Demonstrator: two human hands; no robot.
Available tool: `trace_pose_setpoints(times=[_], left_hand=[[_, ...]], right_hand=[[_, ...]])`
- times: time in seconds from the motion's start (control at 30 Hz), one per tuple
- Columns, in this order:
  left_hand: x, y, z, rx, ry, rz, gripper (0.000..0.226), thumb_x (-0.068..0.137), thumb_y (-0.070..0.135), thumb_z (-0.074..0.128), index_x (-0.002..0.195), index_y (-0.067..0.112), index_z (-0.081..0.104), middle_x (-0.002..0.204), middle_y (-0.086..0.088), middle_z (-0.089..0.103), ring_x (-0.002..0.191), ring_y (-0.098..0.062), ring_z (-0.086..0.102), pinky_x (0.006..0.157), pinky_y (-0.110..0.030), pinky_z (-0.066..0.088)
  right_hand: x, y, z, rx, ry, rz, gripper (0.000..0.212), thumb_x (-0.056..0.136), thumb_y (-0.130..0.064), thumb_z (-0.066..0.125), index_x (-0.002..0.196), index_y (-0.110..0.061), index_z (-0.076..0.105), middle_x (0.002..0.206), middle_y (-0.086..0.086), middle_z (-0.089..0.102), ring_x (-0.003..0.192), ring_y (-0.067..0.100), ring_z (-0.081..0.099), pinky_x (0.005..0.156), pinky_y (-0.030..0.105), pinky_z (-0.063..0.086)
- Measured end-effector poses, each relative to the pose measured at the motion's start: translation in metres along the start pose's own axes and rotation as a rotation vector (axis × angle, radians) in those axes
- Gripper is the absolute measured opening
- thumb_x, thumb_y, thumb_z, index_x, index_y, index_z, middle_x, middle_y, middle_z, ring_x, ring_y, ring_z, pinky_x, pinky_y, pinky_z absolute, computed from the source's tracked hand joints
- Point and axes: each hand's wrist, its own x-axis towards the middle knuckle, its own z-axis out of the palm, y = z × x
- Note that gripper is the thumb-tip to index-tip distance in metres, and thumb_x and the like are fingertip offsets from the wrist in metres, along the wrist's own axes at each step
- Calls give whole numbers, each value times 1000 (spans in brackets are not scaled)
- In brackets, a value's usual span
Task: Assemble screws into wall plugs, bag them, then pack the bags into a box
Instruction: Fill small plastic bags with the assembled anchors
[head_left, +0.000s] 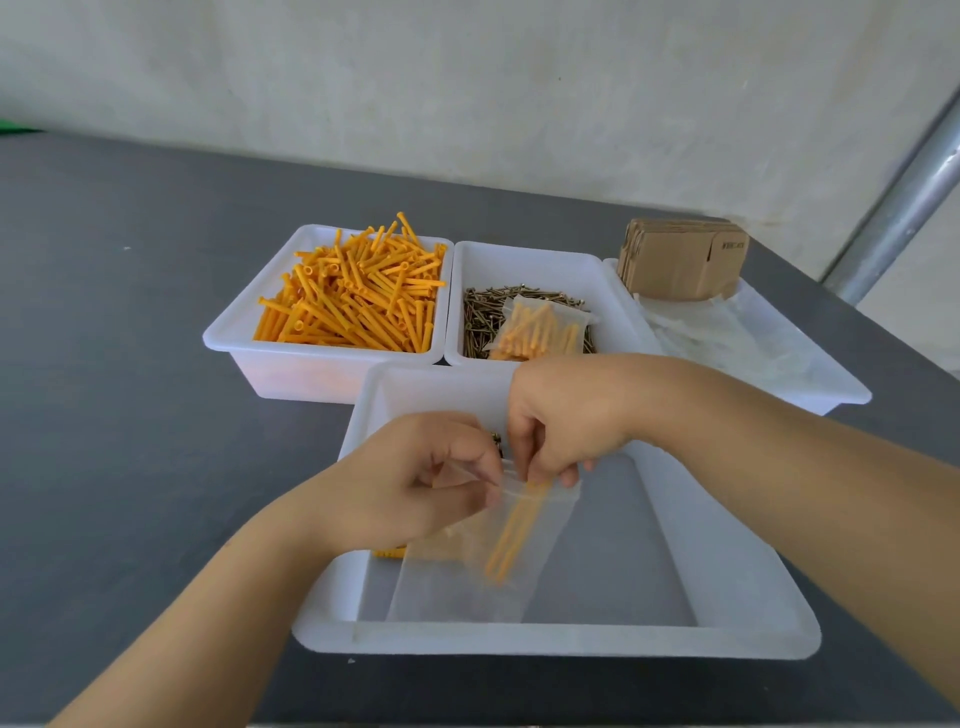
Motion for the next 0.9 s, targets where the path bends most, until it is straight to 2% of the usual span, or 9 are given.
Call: trace_pose_setpoints(times=[0.13, 0.27, 0.37, 0.47, 0.6, 0.67, 0.77, 0.83, 0.9], left_hand=[[-2, -2, -3, -145, 86, 30, 7, 87, 10, 68, 84, 15, 71, 87, 1, 62, 80, -14, 60, 73, -35, 49], [0, -2, -2, -119, 60, 38, 4, 88, 8, 69, 87, 11, 72, 88, -3, 62, 81, -14, 61, 76, -30, 49], [0, -2, -2, -81, 1, 27, 10, 88, 4, 70, 86, 13, 72, 85, 0, 62, 78, -10, 59, 74, -21, 44], [0, -1, -2, -75, -16, 8, 12, 88, 7, 70, 82, 18, 71, 82, 8, 60, 74, -6, 57, 71, -24, 45], [1, -3, -1, -56, -46, -9, 7, 88, 11, 70, 83, 15, 71, 82, 8, 60, 75, -12, 58, 72, -40, 49], [1, -3, 0, -58, -68, -8, 9, 88, 9, 70, 82, 15, 71, 81, 10, 59, 74, -11, 58, 71, -39, 50], [1, -3, 0, -69, -74, 2, 9, 88, 8, 70, 82, 14, 71, 79, 11, 60, 74, -9, 58, 70, -32, 49], [1, -2, 0, -74, -70, 16, 9, 88, 7, 69, 81, 13, 70, 78, 7, 60, 75, -10, 57, 71, -34, 48], [2, -1, 0, -75, -71, 29, 14, 88, 3, 69, 80, 14, 69, 78, 5, 59, 75, -11, 56, 70, -32, 47]], right_hand=[[1, -5, -2, -147, 169, -69, 18, 78, -4, 70, 85, -19, 78, 58, -6, 66, 61, 12, 67, 59, 26, 54], [-2, -7, -5, 8, -103, -85, 13, 82, -7, 70, 88, -16, 78, 57, -11, 66, 55, 0, 62, 56, 20, 51], [3, -4, -2, -21, -142, -81, 13, 81, -11, 70, 81, -22, 76, 60, -14, 64, 52, -4, 58, 56, 23, 51], [2, 5, -10, -38, -59, -87, 7, 82, -27, 76, 78, -33, 77, 70, -14, 70, 61, -4, 58, 65, 28, 55], [15, 24, -14, 50, 190, 19, 7, 83, -27, 75, 76, -27, 78, 65, -14, 68, 52, -8, 58, 48, 16, 46], [32, 27, -4, 122, 357, 18, 8, 87, -18, 71, 88, -23, 76, 80, -7, 73, 58, -4, 65, 55, 18, 49], [53, 18, 18, 10, 395, -61, 24, 91, -14, 64, 113, -18, 72, 100, -5, 73, 81, 6, 68, 76, 22, 52], [63, 12, 28, -180, 398, -74, 20, 90, -18, 59, 104, -20, 73, 87, -8, 67, 83, 15, 61, 67, 28, 48], [70, 8, 32, -318, 366, -48, 19, 88, -18, 54, 71, -19, 63, 65, -6, 51, 69, 19, 50, 53, 28, 35]])
